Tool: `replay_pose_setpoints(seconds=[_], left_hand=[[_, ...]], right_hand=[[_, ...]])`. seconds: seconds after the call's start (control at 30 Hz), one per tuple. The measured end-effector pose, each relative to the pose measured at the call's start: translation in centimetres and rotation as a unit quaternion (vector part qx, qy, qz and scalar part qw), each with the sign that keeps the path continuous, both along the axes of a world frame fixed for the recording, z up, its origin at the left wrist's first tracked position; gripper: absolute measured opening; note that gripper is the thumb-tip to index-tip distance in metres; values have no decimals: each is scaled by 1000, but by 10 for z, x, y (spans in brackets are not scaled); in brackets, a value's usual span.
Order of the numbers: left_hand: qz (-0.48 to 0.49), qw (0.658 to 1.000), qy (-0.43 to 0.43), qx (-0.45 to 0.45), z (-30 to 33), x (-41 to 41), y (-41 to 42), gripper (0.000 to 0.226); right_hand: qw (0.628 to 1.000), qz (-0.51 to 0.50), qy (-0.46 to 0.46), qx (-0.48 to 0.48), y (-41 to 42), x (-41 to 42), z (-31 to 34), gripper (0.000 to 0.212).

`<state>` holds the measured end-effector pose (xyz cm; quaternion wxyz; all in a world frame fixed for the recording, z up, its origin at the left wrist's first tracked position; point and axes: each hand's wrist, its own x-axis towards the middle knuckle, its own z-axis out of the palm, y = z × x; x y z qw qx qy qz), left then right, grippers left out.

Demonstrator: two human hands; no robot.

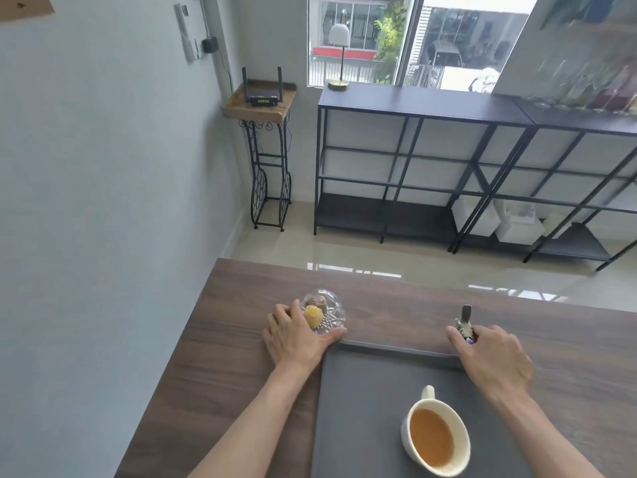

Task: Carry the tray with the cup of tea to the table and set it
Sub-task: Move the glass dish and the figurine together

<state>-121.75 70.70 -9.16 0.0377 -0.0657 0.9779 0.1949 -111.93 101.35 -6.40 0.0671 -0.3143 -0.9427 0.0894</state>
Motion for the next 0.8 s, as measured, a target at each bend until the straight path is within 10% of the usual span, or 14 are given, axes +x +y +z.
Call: replay_pose_setpoints(seconds=[0.8], left_hand=[[45,998,14,51,-3,-11,-140,121]], right_hand=[[982,158,6,-101,-265,-79,1,44]])
